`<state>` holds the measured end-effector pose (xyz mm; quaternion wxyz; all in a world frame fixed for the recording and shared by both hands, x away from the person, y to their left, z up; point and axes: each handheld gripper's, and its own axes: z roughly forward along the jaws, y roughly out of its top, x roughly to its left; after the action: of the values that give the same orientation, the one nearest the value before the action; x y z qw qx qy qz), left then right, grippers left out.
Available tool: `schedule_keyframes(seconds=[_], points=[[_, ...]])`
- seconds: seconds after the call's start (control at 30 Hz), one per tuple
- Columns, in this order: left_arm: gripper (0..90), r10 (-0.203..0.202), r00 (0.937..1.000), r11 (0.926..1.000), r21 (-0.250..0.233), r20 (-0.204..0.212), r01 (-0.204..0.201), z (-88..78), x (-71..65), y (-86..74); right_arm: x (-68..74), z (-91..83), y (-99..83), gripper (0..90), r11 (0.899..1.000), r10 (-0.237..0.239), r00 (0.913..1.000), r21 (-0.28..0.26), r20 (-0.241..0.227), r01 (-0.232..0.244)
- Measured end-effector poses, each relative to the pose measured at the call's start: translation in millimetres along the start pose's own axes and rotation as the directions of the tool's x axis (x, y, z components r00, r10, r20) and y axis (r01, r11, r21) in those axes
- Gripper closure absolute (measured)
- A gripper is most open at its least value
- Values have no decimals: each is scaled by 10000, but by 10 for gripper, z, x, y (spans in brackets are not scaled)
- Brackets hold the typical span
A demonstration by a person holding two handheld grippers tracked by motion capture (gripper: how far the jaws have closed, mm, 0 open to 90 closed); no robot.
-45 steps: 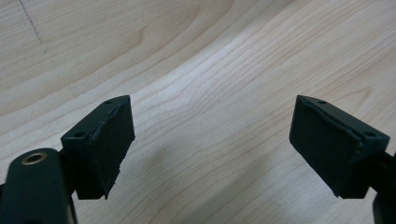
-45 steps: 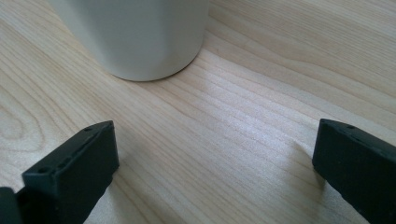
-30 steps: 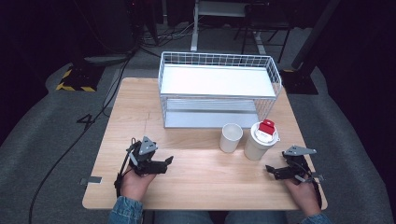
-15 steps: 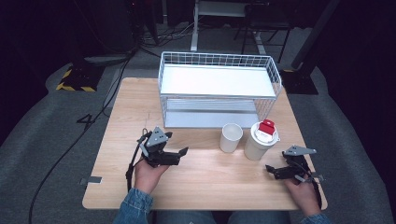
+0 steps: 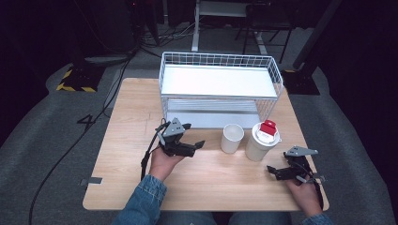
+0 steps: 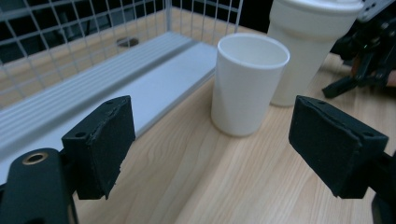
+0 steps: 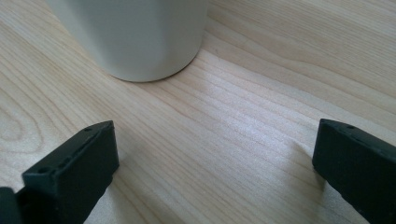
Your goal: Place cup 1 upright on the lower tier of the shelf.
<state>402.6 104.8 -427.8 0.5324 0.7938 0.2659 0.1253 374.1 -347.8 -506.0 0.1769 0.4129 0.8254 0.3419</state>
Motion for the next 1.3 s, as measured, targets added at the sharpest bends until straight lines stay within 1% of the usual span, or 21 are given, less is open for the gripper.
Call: schedule_keyframes(seconds=[0.03,0.1,0.17,0.2,0.23,0.3,0.43,0.47,0.53,0.57,0.6,0.63,0.67,0.7,0.73,0.83,0.97,1.07,1.2,1.3], points=[[152,11,10000,10000,4,81,-11,19,16,22,0,0,0,4,10000,-2,10000,-1,0,2],[147,-39,9997,9999,-134,234,42,51,32,64,0,0,0,4,10000,-1,10000,0,-3,1],[147,-26,9994,9993,-364,335,38,75,43,91,0,0,0,4,10000,1,10000,-1,-2,-1],[147,-154,9986,9992,-356,512,172,114,46,110,0,0,0,4,10000,1,10000,2,-2,-1],[146,-159,9985,9993,-325,517,176,131,46,116,0,0,0,4,10000,0,10000,1,-2,0],[146,-225,9977,9989,-389,632,250,182,40,125,0,0,0,4,10000,1,10000,0,-2,-1],[145,-319,9955,9988,-343,895,351,299,8,144,0,0,0,4,10000,-1,10000,2,1,1],[145,-342,9952,9985,-405,914,380,320,1,144,0,0,0,4,10000,-1,10000,1,0,1],[144,-491,9929,9973,-497,1085,548,363,-15,145,0,0,0,4,10000,0,10000,0,0,0],[142,-488,9929,9971,-528,1086,548,380,-21,147,0,0,0,4,10000,-2,10000,1,0,2],[141,-397,9929,9976,-519,1123,458,404,-26,154,0,0,0,4,10000,0,10000,3,0,0],[139,-427,9921,9971,-569,1182,497,428,-38,157,0,0,0,4,10000,0,10000,1,-1,0],[136,-319,9923,9974,-600,1195,393,456,-48,162,0,0,0,4,10000,-3,10000,1,-1,3],[133,-296,9921,9975,-606,1216,372,473,-58,164,0,0,0,4,10000,-1,10000,1,0,1],[133,-225,9916,9977,-603,1272,304,498,-66,167,0,0,0,4,10000,0,10000,1,0,0],[119,-198,9894,9973,-668,1441,297,588,-88,164,0,0,0,4,10000,3,10000,2,-1,-3],[103,20,9867,9982,-602,1624,79,718,-101,135,0,0,0,4,10000,0,10000,2,0,0],[79,-107,9824,9972,-708,1864,243,798,-112,98,0,0,0,4,10000,-2,10000,3,-1,2],[52,-47,9834,9989,-444,1816,130,952,-158,61,0,0,0,4,10000,-4,10000,2,-2,4],[47,-21,9839,9995,-303,1789,77,1036,-168,50,0,0,0,4,10000,0,10000,2,-1,0]])
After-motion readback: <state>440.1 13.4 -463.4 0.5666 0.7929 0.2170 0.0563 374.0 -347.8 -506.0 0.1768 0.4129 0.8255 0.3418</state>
